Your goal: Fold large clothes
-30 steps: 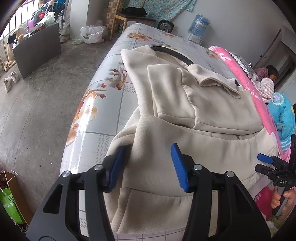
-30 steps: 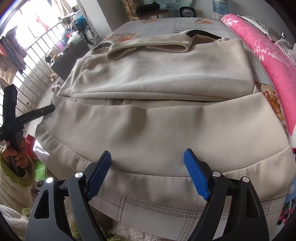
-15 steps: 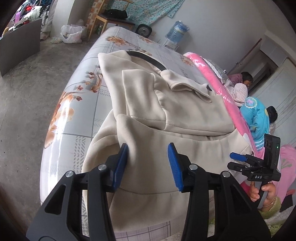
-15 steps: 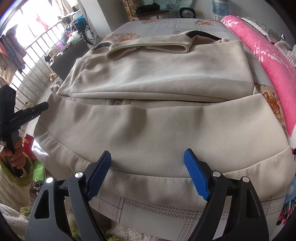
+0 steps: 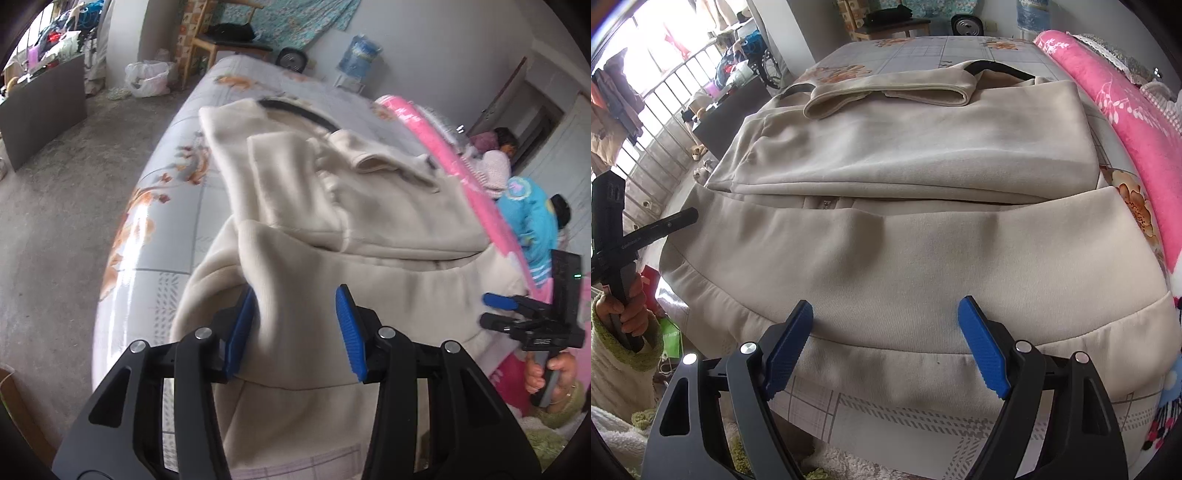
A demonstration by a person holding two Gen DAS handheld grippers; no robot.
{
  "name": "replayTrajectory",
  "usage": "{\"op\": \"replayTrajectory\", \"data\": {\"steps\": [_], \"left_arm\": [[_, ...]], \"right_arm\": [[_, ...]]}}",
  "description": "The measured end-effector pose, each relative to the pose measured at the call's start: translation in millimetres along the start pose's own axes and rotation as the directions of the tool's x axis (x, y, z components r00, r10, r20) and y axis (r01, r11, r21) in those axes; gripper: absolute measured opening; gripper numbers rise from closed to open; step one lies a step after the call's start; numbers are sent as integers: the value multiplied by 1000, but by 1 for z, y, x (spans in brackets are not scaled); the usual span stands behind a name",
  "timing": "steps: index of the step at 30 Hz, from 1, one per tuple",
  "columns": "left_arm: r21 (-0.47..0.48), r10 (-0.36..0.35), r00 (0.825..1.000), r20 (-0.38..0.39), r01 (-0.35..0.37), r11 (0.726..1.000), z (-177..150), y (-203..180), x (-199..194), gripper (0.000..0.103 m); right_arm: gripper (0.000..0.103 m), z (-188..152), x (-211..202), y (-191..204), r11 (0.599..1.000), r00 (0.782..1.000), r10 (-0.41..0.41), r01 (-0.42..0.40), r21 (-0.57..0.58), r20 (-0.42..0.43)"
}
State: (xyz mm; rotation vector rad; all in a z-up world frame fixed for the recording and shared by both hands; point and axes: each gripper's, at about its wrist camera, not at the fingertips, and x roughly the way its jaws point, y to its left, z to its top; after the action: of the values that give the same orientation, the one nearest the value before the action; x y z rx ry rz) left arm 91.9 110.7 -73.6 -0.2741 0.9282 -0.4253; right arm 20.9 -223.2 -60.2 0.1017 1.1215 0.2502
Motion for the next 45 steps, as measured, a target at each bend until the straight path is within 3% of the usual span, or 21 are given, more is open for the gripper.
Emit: {"op": "replayTrajectory", "data": {"steps": [3,7,16,19,26,35,45], "left_arm": [[-6,-65,998,26,65,998,0,1,-8,47],[-19,33,999,-33,-33,999,0,5,10,48],[-15,126,992,2,-126,992,-2,-4,16,47],[25,196,981,3,-196,980,-1,-15,16,38],[60,207,978,6,-207,976,-5,-21,12,36],[43,243,969,43,-245,968,-9,-21,5,36],[61,295,955,19,-296,953,-10,-22,13,34]], "right_arm": [[79,0,0,0,1000,1000,0,0,0,0],[79,0,1,0,1000,1000,2,-2,4,3],[79,2,0,-1,1000,1000,8,-8,14,4],[79,2,-3,-3,1000,1000,17,-18,26,16],[79,2,-17,-10,999,997,20,-22,38,68],[79,2,-12,-20,997,998,4,-9,79,63],[79,-1,-5,-22,996,999,1,-5,88,49]]}}
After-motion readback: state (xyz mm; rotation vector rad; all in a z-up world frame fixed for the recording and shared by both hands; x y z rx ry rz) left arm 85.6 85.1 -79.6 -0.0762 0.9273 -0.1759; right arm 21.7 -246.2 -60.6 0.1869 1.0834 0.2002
